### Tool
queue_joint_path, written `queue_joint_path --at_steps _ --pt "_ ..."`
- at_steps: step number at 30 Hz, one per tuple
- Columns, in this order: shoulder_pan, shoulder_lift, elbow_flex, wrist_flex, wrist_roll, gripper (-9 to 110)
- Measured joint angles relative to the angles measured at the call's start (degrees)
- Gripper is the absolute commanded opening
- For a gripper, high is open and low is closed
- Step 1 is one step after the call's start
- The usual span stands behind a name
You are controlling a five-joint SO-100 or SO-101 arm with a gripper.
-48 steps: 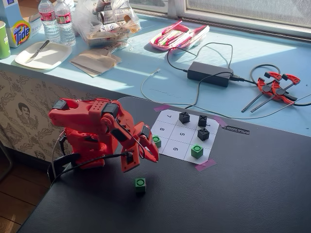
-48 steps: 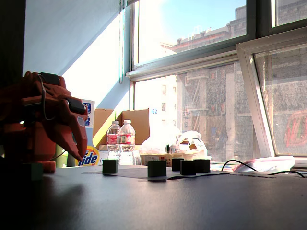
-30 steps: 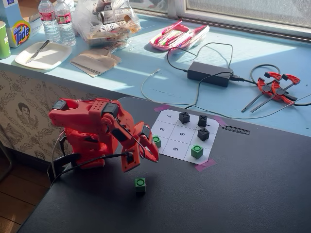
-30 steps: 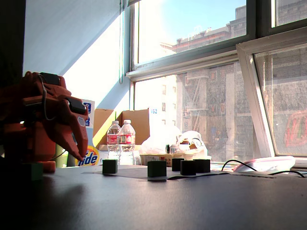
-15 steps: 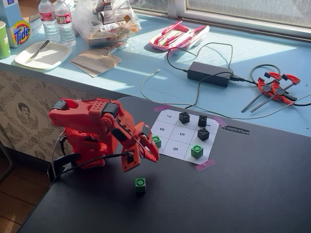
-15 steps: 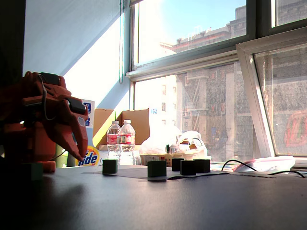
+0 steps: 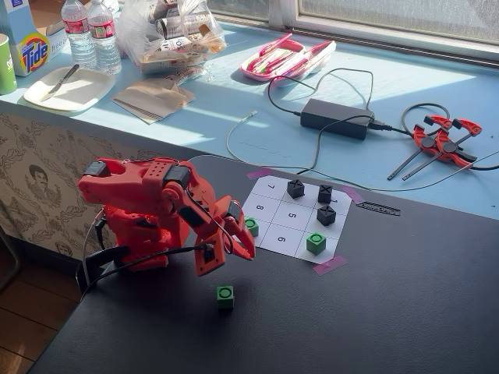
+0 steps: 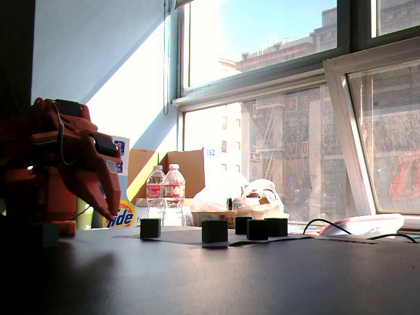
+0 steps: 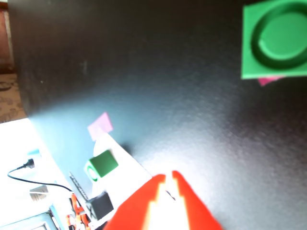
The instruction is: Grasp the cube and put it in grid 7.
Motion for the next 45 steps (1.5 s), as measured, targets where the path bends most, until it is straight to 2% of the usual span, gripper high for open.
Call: queue_joint_path --at_steps 25,30,37,41,45 --pt "-2.81 0.18 0.00 -0.97 -0.62 0" --pt "-2.72 -0.35 -5.01 4.57 0.44 0" --pt "1.32 -13.01 -21.36 11.34 -7.29 0" --pt "5.36 -24.35 -35.68 18.81 -21.62 3" --pt "10.99 -39.11 -49.48 26.72 -31.99 19"
